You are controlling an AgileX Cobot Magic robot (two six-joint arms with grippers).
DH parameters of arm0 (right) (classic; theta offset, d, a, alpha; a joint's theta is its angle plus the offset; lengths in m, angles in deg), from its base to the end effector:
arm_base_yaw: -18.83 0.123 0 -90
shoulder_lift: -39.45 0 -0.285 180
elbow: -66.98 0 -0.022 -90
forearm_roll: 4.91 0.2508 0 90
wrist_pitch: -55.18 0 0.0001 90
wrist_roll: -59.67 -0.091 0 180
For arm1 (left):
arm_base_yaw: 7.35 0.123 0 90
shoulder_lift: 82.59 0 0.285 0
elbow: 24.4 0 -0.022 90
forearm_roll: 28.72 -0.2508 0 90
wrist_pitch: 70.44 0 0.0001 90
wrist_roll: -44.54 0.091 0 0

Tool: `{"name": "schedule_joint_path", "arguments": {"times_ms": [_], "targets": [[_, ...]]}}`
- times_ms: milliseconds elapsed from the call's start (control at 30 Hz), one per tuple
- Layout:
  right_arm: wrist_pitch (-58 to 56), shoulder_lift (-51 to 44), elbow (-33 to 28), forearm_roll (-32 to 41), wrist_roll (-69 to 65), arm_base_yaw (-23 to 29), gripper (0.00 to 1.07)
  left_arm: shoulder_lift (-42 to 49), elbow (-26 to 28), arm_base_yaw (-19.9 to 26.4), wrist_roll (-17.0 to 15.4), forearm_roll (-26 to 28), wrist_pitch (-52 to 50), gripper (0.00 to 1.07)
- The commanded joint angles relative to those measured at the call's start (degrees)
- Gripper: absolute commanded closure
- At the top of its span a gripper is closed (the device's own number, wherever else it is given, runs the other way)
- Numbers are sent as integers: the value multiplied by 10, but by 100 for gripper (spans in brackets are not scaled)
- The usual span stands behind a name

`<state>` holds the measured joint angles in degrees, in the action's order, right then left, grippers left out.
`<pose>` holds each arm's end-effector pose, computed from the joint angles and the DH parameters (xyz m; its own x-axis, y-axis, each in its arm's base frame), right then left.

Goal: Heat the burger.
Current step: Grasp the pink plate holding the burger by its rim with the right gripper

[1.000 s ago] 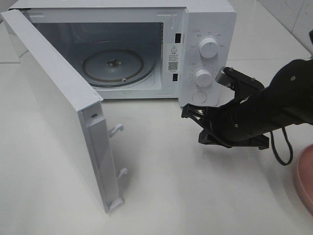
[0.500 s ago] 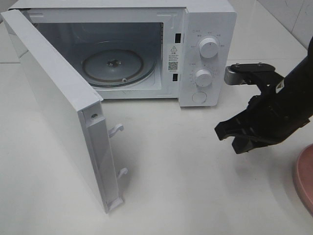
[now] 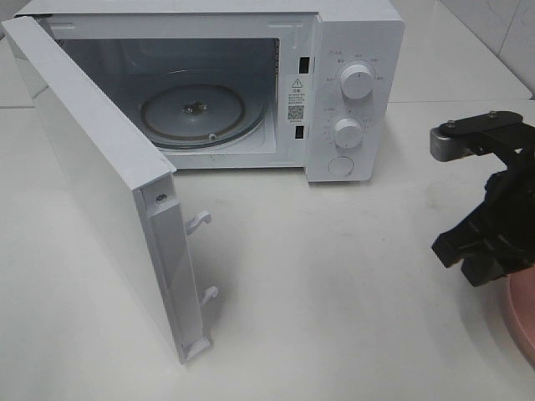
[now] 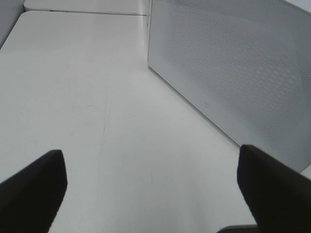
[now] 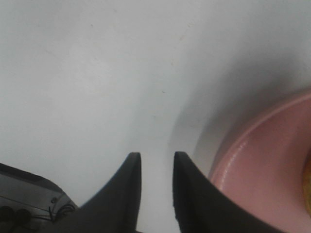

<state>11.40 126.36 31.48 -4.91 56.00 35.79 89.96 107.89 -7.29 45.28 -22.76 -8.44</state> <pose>0.2198 0.0670 0.2033 -0.9456 -0.2215 -0.2382 -0.2316 0.9727 0.0153 -0.0086 -0.0084 0.2800 -0.4571 -0.0364 -0.8887 0.0642 0.9952 -0.0738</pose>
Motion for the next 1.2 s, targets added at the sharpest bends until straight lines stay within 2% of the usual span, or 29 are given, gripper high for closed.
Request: {"name": "schedule_joint_path", "arguments": {"times_ms": [33, 67, 100, 133, 167, 200, 233, 267, 333, 600, 1200], "targets": [[-2, -12, -27, -13, -7, -28, 63, 8, 1, 2, -1, 3, -7, 20], [13, -18, -38, -18, -6, -38, 49, 8, 1, 2, -1, 3, -7, 20], [13, -18, -38, -18, -6, -38, 49, 8, 1, 2, -1, 3, -7, 20], [22, -21, -45, -25, -8, -48, 34, 8, 1, 2, -1, 3, -7, 20], [25, -21, -48, -32, -12, -52, 27, 8, 1, 2, -1, 3, -7, 20], [25, -21, -48, -32, -12, -52, 27, 8, 1, 2, -1, 3, -7, 20], [31, -20, -56, -42, -22, -60, 15, 8, 1, 2, -1, 3, -7, 20], [31, -20, -56, -42, -22, -60, 15, 8, 1, 2, -1, 3, -7, 20], [46, -20, -69, -46, -32, -68, 7, 8, 1, 2, -1, 3, -7, 20], [76, 17, -76, -78, -68, -76, 9, 8, 1, 2, -1, 3, -7, 20], [150, 140, -74, -78, -95, -100, 14, 8, 1, 2, -1, 3, -7, 20]]}}
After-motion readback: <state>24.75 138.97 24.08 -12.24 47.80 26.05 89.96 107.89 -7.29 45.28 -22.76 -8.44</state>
